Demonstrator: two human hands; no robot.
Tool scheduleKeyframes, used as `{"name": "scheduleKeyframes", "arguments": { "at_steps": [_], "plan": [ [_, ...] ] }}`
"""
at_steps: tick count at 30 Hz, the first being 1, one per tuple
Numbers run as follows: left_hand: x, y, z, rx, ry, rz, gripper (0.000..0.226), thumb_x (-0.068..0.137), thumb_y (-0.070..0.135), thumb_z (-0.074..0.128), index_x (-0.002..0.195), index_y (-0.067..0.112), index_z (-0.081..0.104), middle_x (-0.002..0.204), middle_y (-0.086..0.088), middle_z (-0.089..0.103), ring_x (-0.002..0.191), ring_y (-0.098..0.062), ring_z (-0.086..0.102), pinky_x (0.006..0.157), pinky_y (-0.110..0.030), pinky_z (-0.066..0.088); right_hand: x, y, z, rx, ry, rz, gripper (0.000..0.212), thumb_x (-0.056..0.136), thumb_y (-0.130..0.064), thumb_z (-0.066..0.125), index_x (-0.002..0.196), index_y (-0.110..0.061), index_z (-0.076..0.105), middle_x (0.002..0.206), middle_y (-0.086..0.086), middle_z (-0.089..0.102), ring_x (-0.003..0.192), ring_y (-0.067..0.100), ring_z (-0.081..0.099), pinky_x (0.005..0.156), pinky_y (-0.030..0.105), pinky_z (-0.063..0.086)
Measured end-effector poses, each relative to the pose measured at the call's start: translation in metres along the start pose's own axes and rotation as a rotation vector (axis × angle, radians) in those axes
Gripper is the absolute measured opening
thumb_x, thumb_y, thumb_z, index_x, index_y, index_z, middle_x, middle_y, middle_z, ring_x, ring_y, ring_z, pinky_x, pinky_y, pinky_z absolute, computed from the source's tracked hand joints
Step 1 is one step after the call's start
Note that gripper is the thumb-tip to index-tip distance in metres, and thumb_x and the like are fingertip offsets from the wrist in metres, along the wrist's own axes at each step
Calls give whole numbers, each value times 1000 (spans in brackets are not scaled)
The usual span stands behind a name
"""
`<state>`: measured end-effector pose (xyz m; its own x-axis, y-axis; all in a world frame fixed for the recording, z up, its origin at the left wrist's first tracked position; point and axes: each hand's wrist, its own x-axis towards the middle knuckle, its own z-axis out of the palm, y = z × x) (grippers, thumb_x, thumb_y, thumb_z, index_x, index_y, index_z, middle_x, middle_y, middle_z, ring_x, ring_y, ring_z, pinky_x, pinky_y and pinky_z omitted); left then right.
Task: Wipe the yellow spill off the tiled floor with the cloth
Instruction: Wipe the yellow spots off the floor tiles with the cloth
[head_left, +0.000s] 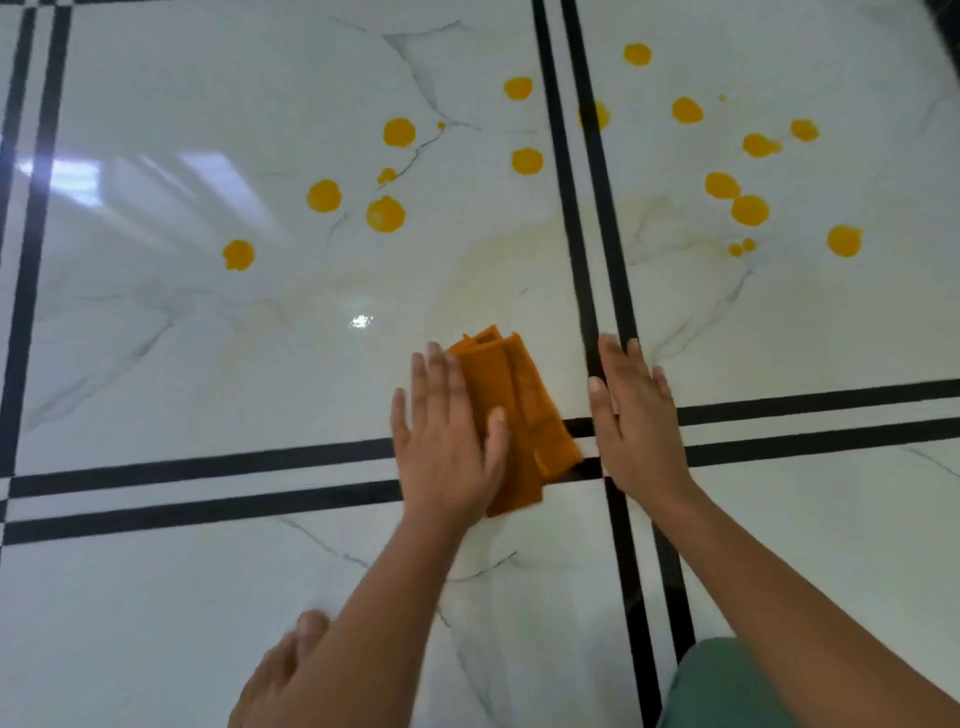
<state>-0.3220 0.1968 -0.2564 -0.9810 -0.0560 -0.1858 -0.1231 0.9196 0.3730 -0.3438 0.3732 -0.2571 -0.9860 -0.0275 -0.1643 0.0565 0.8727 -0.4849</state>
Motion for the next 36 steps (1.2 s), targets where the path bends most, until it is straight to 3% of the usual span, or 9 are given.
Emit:
{"name": "scheduleKeyframes", "arguments": {
  "at_steps": [5, 9, 14, 20, 23, 25, 29, 34, 36],
  "plan": [
    [11, 51, 39, 154, -12, -37, 75, 92, 52, 21, 146, 1, 10, 154, -17, 11, 142, -31, 1, 112, -50, 2, 6, 34, -26, -32, 17, 14, 61, 94, -43, 12, 146, -15, 28, 150, 5, 34, 143, 18, 14, 116, 38, 9],
    [63, 71, 41, 217, -50, 230, 72, 92, 52, 18, 146, 8, 0, 155, -10, -2, 142, -27, -9, 113, -48, -5, 19, 53, -38, -54, 67, 79, 64, 92, -45, 9, 145, -16, 29, 150, 5, 34, 144, 20, 15, 115, 38, 9],
    [122, 102, 48, 196, 59, 84, 70, 90, 48, 15, 147, 10, 3, 156, -9, 3, 143, -26, -7, 115, -48, -4, 39, 82, -48, -113, 140, 192, 66, 90, -46, 8, 146, -17, 28, 153, 6, 27, 144, 24, 14, 115, 40, 10],
    [170, 150, 61, 259, -51, 678, 67, 88, 46, 20, 147, 14, 19, 154, -6, 20, 143, -25, 10, 113, -45, 3, 73, 135, -76, -171, 213, 332, 68, 89, -47, 8, 146, -14, 26, 154, 10, 24, 144, 28, 14, 114, 44, 13],
    [232, 195, 67, 269, 14, 481, 69, 86, 46, 14, 148, 15, 8, 157, -4, 8, 144, -23, -3, 114, -45, -4, 81, 158, -82, -177, 216, 342, 71, 87, -48, 5, 147, -16, 25, 154, 9, 23, 144, 26, 12, 115, 43, 11],
    [223, 215, 76, 260, -3, 516, 69, 87, 44, 16, 148, 13, 12, 156, -6, 11, 144, -25, 0, 113, -45, -4, 83, 171, -88, -152, 224, 383, 71, 86, -49, 4, 147, -17, 24, 155, 8, 21, 145, 26, 11, 115, 42, 9],
    [212, 217, 84, 289, -100, 1020, 64, 87, 41, 22, 145, 14, 27, 151, -5, 29, 141, -24, 19, 113, -43, 7, 88, 193, -97, -159, 269, 412, 70, 87, -48, 6, 147, -16, 25, 155, 9, 22, 145, 27, 11, 115, 43, 9],
    [246, 261, 93, 230, 59, 589, 73, 81, 41, 20, 143, 3, 26, 150, -15, 27, 141, -32, 17, 113, -46, 6, 85, 222, -113, -155, 294, 489, 71, 86, -51, 3, 148, -20, 20, 156, 5, 16, 145, 23, 6, 115, 41, 6],
    [207, 271, 103, 226, -41, 804, 69, 81, 37, 24, 141, 3, 32, 147, -15, 35, 138, -33, 24, 112, -49, 15, 83, 234, -118, -172, 290, 537, 73, 85, -53, 0, 149, -21, 16, 157, 4, 13, 145, 23, 3, 116, 41, 5]
  ]
}}
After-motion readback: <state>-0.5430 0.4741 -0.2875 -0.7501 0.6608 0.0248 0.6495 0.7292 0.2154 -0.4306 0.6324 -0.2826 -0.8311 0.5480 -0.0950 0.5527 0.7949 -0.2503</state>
